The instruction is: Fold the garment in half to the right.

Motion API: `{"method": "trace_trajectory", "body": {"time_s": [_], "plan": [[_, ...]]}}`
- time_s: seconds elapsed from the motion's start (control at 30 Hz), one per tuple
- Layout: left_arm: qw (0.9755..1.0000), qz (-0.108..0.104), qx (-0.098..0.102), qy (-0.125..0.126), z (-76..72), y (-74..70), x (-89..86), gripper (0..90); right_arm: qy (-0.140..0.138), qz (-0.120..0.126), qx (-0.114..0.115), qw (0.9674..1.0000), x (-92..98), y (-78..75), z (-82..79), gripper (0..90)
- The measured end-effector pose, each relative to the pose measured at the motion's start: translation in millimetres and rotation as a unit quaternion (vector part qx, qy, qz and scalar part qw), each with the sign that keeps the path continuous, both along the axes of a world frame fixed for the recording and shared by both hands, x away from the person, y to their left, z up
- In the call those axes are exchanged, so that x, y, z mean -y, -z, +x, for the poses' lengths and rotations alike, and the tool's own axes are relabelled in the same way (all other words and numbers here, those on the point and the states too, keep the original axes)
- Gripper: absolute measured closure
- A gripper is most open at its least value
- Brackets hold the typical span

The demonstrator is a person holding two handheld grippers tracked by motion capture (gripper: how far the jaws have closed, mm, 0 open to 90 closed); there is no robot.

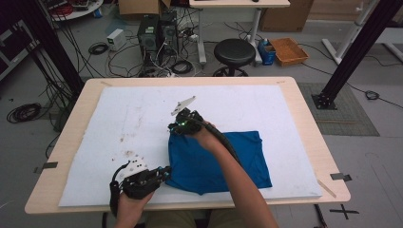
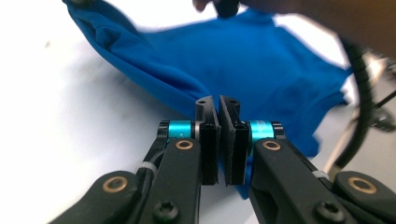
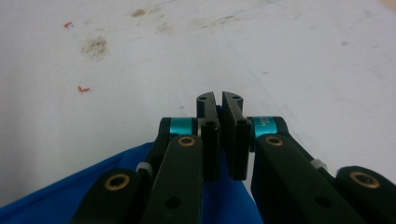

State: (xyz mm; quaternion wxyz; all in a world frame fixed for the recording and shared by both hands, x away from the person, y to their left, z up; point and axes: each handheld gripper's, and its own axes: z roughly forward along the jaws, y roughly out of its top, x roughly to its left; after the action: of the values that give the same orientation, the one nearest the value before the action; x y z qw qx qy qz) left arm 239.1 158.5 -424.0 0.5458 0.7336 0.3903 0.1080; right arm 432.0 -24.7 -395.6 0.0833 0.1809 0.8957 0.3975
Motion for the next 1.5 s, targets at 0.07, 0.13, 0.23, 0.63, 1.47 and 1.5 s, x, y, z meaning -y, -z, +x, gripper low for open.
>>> {"method": "trace_trajectory", "body": {"time_s": [0.07, 0.13, 0.23, 0.63, 1.47, 1.5], "plan": [[0.9999, -0.009, 0.002, 0.01, 3.0, -3.5, 4.1, 86.6, 0.008, 0.014, 0.002, 0.9999, 13.1, -3.0, 0.7, 86.5], [0.9997, -0.014, 0.004, 0.021, 5.3, -6.1, 9.6, 86.7, 0.015, 0.024, 0.0, 0.9996, 25.9, -5.3, 0.3, 86.5], [0.999, -0.024, 0.008, 0.038, 11.7, -12.1, 19.8, 86.7, 0.029, 0.044, -0.003, 0.9986, 44.5, -9.7, -1.2, 86.5], [0.9932, -0.024, -0.01, 0.113, 41.3, -29.5, 87.1, 86.7, 0.096, 0.091, 0.007, 0.9912, 131.4, -13.0, -9.3, 86.6], [0.9814, -0.004, -0.08, 0.175, 85.6, -16.8, 228.0, 86.6, 0.233, 0.089, -0.003, 0.9683, 248.3, 14.5, -22.7, 86.5], [0.9808, 0.0, -0.08, 0.178, 86.3, -15.5, 231.8, 86.6, 0.235, 0.088, 0.0, 0.968, 250.3, 14.6, -23.3, 86.5]]}}
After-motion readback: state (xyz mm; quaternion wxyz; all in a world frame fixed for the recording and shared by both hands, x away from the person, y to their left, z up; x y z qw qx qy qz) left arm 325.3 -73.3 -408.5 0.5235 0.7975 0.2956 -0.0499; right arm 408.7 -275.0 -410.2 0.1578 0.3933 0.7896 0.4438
